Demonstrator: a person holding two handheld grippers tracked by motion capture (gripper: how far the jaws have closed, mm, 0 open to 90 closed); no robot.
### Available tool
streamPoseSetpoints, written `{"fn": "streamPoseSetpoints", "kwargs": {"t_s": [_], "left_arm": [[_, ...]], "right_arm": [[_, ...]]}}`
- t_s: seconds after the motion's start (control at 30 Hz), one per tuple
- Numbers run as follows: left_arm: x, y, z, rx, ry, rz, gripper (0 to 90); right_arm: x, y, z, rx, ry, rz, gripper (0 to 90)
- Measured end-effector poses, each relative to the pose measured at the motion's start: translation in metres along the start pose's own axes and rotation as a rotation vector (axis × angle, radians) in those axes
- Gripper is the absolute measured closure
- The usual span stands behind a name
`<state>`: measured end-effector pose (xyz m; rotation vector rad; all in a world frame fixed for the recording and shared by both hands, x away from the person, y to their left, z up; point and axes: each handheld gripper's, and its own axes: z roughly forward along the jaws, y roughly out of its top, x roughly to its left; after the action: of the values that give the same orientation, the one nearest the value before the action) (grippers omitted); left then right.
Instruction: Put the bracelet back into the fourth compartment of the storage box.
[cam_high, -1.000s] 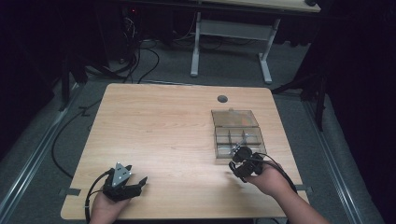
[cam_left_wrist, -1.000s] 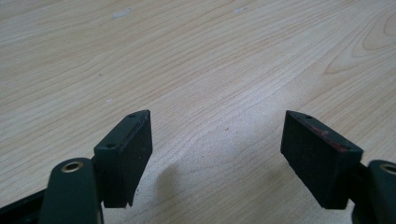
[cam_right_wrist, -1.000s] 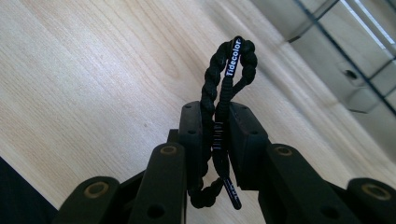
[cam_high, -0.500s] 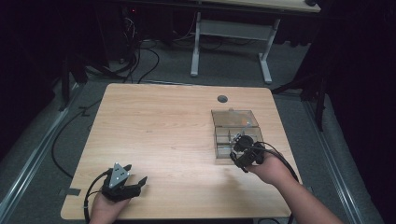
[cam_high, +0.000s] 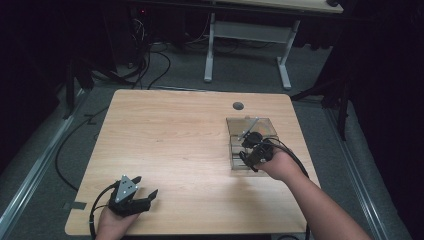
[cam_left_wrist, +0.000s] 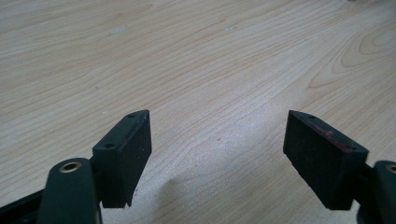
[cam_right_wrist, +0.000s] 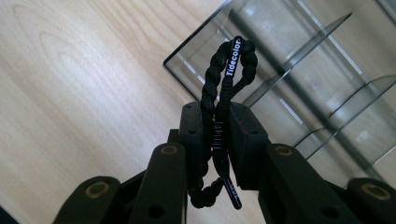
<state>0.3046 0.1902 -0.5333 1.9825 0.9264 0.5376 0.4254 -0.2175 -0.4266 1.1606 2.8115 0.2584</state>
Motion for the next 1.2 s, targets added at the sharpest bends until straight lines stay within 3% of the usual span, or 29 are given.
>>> {"fn": "streamPoseSetpoints", "kwargs": {"t_s": [0.4, 0.9, 0.93, 0.97, 1.2], "left_arm": [[-0.001, 0.000, 0.001, 0.010, -0.003, 0.009, 24.0], [-0.002, 0.001, 0.001, 0.023, 0.002, 0.022, 23.9], [-0.002, 0.001, 0.001, 0.023, 0.002, 0.023, 23.9], [-0.002, 0.001, 0.001, 0.024, 0.003, 0.025, 23.9], [-0.002, 0.001, 0.002, 0.026, 0.003, 0.026, 23.8]], "right_arm": [[-0.007, 0.021, 0.013, 0.005, 0.006, -0.007, 76.6], [-0.015, 0.028, 0.027, 0.019, 0.010, -0.021, 76.7], [-0.013, 0.028, 0.027, 0.034, 0.014, 0.019, 76.8], [-0.015, 0.029, 0.028, 0.026, 0.011, -0.019, 76.8], [-0.014, 0.032, 0.037, 0.052, 0.016, -0.025, 77.0]]}}
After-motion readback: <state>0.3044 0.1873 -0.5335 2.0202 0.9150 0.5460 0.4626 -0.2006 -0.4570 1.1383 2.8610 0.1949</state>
